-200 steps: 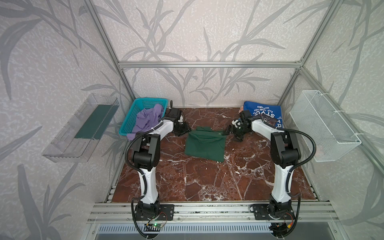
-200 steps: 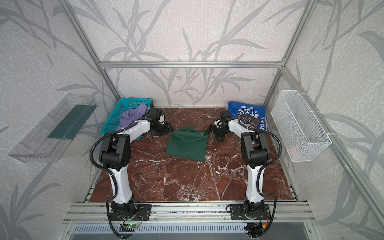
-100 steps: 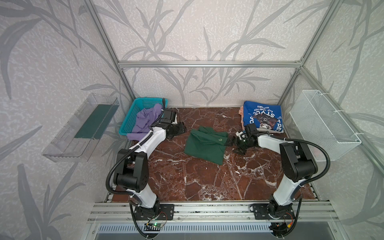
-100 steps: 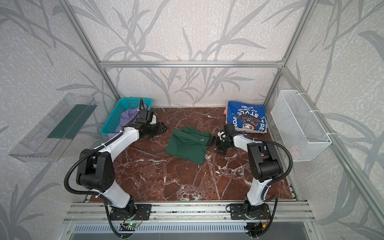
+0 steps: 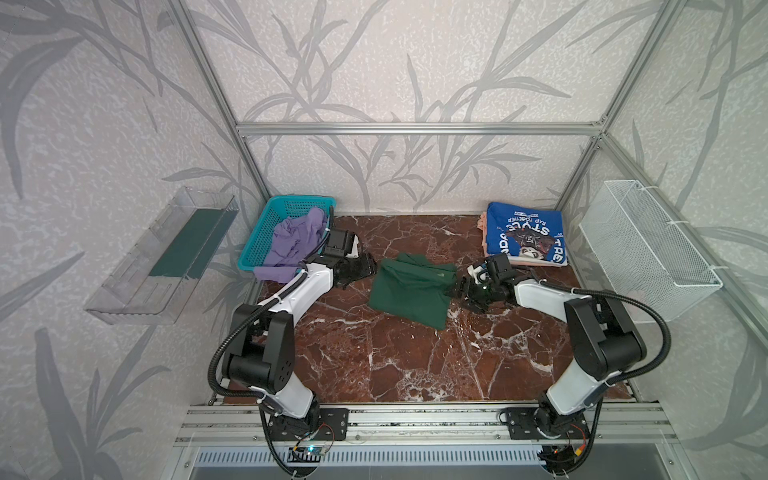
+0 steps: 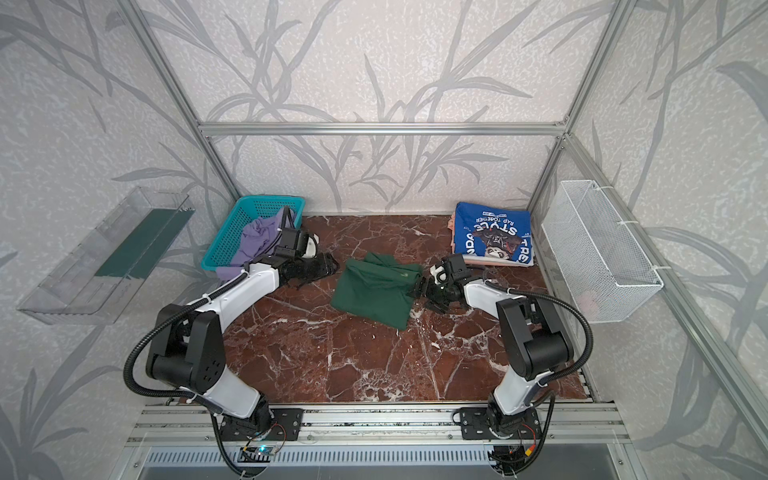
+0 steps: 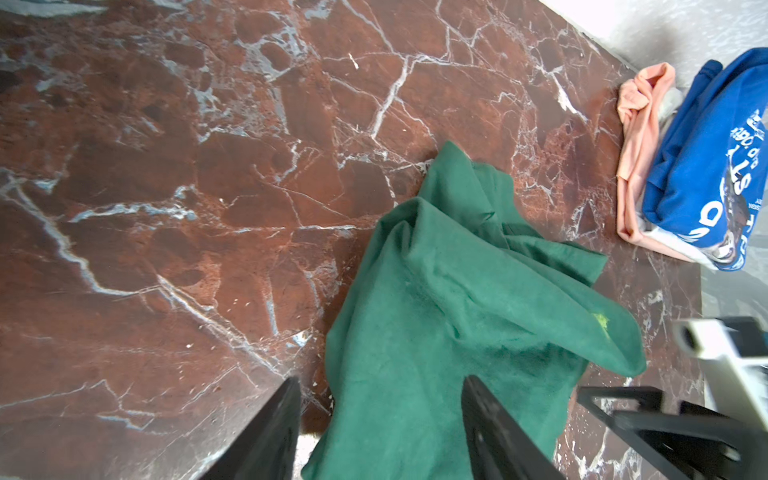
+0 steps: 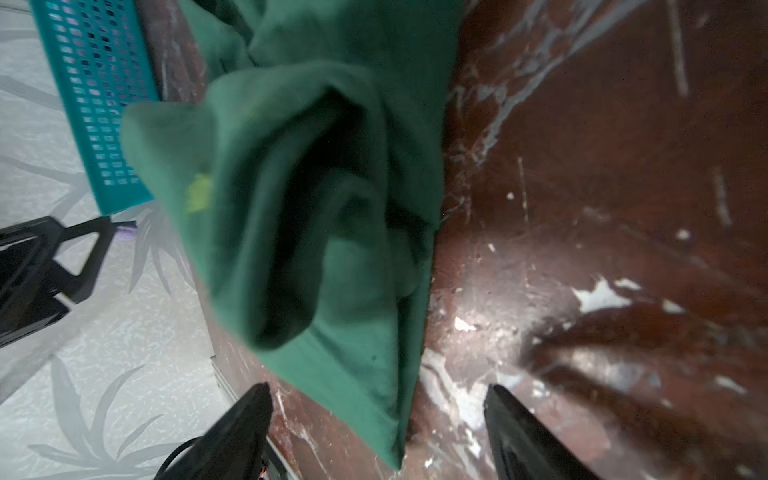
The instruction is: Fold and stack the t-shirts
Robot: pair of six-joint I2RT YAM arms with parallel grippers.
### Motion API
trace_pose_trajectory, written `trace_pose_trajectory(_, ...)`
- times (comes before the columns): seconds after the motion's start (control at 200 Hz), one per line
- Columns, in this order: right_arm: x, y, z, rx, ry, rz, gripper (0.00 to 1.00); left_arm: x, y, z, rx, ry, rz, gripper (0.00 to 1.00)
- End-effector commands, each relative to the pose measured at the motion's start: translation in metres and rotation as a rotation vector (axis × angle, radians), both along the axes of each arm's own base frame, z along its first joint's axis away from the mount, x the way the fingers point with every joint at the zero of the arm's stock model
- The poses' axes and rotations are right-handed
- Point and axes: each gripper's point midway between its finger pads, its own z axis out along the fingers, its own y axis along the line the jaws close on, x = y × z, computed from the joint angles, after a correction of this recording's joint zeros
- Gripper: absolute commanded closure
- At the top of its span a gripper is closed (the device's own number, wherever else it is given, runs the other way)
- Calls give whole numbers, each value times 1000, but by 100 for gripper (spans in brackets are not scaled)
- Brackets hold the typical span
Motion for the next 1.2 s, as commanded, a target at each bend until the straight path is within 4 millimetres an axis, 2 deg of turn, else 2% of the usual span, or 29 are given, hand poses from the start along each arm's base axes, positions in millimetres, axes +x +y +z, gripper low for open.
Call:
trace_pose_trajectory(0.0,14,-4,-13,-136,-8,11,23,-3,-6,8,-29,-23,-19,37)
trace_pose_trajectory(0.13,22,-1,-22,-197,4,35,29,-6,-9,7,-40,-19,-26,37)
trace_pose_trajectory(0.435,60,9,-24,-189,-39,-15,41,-8,-9,2,-39,-12,-31,37)
trace_pose_trajectory(0.475,65,12,-24,-177,-37,-17,47,-7,-9,2,-41,-12,-33,37)
trace_pose_trajectory(0.565,74,24,-27,-115,-30,-16,70,-8,-12,-1,-49,-4,-45,37)
trace_pose_trajectory(0.64,83,34,-30,-52,-38,-28,82,-8,-13,-5,-58,2,-48,37)
trace_pose_trajectory(0.715,91,41,-33,-21,-35,-27,99,-9,-14,-9,-61,15,-48,37)
trace_pose_trajectory(0.775,96,44,-32,-11,-34,-27,100,-10,-14,-9,-63,15,-47,37)
trace_pose_trajectory(0.915,108,44,-11,-43,-69,-2,100,-14,-12,-7,-58,8,-46,37)
trace_pose_trajectory(1.195,134,27,74,-176,-227,88,100,-19,-11,-1,-63,-8,-45,37)
